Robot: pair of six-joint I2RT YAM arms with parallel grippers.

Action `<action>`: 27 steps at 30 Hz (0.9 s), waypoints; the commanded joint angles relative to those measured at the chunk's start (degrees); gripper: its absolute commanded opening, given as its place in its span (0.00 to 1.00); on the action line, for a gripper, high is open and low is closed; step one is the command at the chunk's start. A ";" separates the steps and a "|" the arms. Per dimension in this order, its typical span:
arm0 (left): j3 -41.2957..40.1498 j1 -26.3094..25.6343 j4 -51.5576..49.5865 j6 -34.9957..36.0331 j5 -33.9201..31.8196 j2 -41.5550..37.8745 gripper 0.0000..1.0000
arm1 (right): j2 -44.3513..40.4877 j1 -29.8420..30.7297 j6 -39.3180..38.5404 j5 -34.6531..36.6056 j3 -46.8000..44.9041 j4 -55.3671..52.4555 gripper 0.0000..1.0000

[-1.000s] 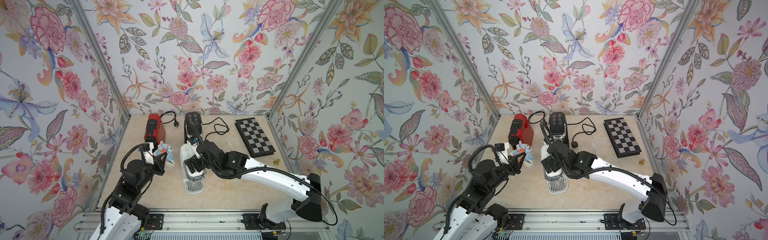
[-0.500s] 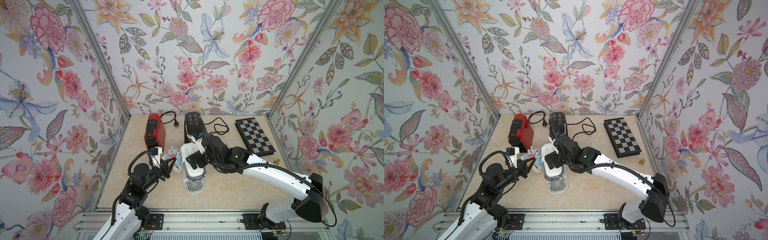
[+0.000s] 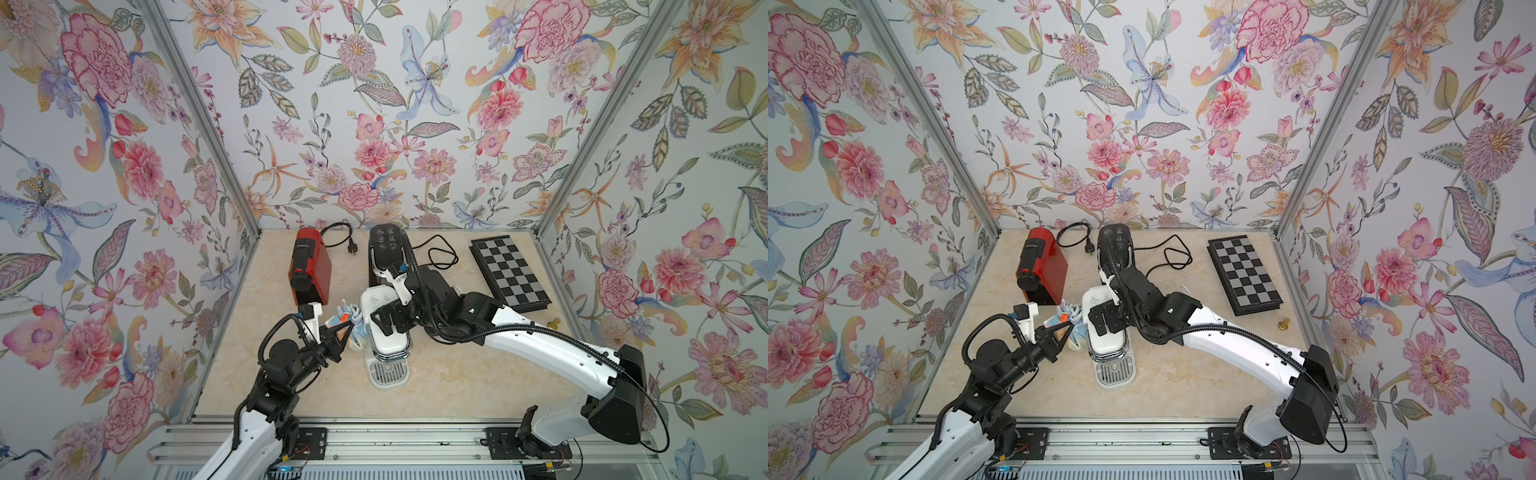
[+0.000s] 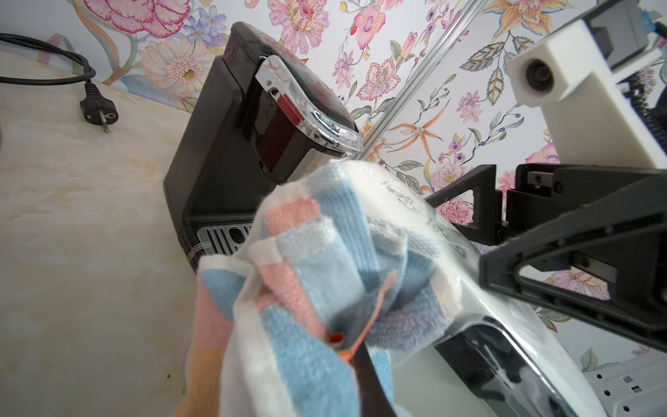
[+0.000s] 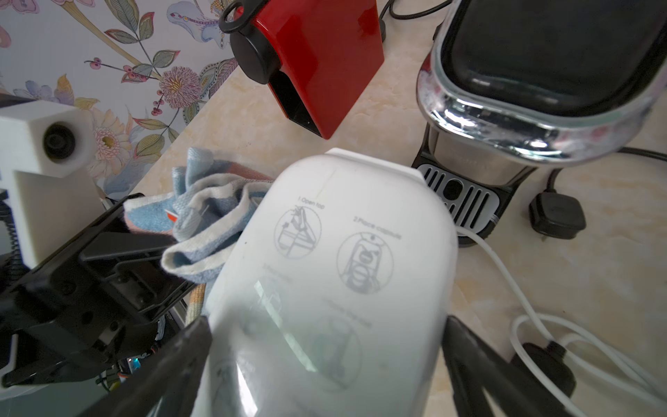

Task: Wipe the surface of a coffee machine
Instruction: Wipe the dirt from the surface of the coffee machine.

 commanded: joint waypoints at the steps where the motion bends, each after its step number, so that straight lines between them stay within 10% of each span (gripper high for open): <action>1: -0.11 -2.62 0.42 -2.48 0.77 -4.40 0.00 | 0.67 -1.00 0.19 -1.40 -3.43 -2.40 0.99; 27: 6.81 -2.70 17.64 -5.76 1.42 18.35 0.00 | 1.11 -1.86 2.01 -6.68 -10.03 4.47 0.99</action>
